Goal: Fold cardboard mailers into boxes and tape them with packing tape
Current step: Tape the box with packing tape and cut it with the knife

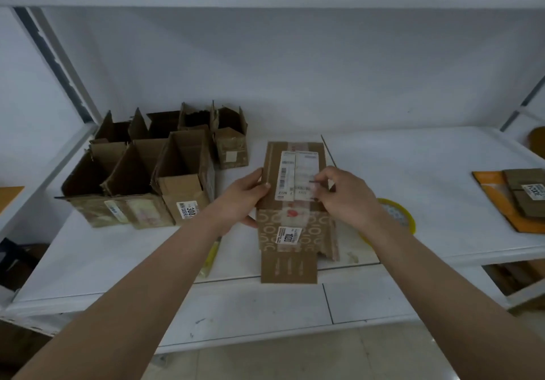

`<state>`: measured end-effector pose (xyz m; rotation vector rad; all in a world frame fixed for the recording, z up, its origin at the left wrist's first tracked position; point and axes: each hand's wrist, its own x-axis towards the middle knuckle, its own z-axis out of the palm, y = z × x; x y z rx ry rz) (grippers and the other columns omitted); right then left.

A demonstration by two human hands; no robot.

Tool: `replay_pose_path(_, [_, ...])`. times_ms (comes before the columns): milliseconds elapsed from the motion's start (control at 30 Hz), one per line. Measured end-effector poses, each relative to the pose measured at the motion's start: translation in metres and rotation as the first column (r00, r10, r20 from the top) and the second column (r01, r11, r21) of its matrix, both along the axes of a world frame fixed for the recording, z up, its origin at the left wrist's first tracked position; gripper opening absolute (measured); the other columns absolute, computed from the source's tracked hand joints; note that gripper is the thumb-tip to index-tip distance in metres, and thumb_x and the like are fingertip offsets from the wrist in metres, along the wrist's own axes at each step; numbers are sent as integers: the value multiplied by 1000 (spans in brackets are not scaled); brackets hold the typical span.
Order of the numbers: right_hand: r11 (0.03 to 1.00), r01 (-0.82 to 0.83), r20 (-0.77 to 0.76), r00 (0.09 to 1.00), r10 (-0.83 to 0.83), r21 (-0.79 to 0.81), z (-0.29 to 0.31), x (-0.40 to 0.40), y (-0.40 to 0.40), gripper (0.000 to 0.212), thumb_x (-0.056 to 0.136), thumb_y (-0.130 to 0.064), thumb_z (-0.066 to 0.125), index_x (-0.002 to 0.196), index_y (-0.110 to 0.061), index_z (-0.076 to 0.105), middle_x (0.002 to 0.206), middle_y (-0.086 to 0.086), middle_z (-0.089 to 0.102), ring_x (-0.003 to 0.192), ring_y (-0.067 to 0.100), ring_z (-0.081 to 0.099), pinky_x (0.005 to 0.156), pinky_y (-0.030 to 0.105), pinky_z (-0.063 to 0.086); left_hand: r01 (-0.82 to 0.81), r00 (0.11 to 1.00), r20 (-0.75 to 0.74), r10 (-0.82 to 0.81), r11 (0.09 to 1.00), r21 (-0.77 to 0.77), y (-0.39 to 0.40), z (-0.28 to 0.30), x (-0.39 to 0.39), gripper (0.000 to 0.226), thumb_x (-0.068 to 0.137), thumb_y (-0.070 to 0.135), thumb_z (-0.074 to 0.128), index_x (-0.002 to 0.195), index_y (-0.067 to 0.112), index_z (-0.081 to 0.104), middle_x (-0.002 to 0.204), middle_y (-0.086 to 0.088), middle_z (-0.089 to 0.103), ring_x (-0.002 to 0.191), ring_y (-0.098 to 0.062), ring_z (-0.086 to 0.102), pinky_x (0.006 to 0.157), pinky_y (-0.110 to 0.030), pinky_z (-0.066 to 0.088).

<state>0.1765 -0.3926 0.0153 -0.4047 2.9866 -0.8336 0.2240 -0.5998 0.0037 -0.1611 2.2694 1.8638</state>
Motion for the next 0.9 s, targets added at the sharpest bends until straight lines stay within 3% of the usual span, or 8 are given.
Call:
replay_pose_path(100, [999,-32,40,999,31,30,-21,8,3,31,94,-41,57,123,-28,55,108,-1,56,95,20,60,80,33,50,23,997,-70,-30,995,-94,-1,-14,5,40,100,30,50,111,69,49,108,32,63,92,2,66,70,-31,60])
replay_pose_path(167, [997,-49,-76,996,53,59,-30,14,5,39,93,-37,60,130,-25,56,127,9,46,111,29,55,92,40,50,-61,971,-240,-12,954,-293,-2,-22,6,42,98,23,55,135,41,48,132,14,54,113,-8,58,92,-33,54])
replay_pose_path(267, [978,-202,-332,921,204,42,-36,20,3,26,91,-19,66,115,-14,71,132,14,55,116,37,49,93,46,49,-148,910,-413,-41,897,-416,-1,-24,7,28,92,26,62,119,24,68,137,-4,55,127,-12,50,109,-29,38])
replay_pose_path(367, [973,-227,-286,935,210,-28,-42,23,1,26,91,-22,66,114,-11,72,127,10,62,120,32,47,100,38,43,-69,939,-334,-84,905,-420,-2,-24,11,54,73,53,66,117,23,70,142,-4,52,130,-11,48,110,-32,40])
replay_pose_path(500, [983,-174,-298,943,151,-52,-51,27,0,35,84,-31,72,112,-10,71,127,7,62,118,30,48,95,29,40,-56,940,-329,-91,909,-412,-2,-30,15,77,58,64,70,124,24,66,148,2,44,132,-4,44,113,-24,33])
replay_pose_path(567, [984,-170,-309,940,145,-56,-52,28,0,38,81,-33,74,112,-10,72,126,8,62,116,31,50,92,28,40,-53,938,-333,-96,910,-411,-2,-32,15,73,62,55,75,126,23,64,149,3,42,132,-2,42,113,-25,33])
replay_pose_path(700, [975,-220,-326,921,214,20,-52,28,4,47,73,-32,81,111,-6,71,123,14,64,110,38,56,89,44,52,-71,926,-363,-102,899,-433,-3,-36,13,64,69,32,83,129,21,62,150,2,41,133,-4,41,112,-31,36])
replay_pose_path(900, [958,-270,-296,911,286,95,-52,30,11,60,72,-39,82,119,-6,66,132,15,59,120,37,51,100,47,46,-2,912,-364,-187,888,-460,-7,-39,14,68,72,21,85,134,19,57,153,-6,36,135,-1,35,104,-35,47])
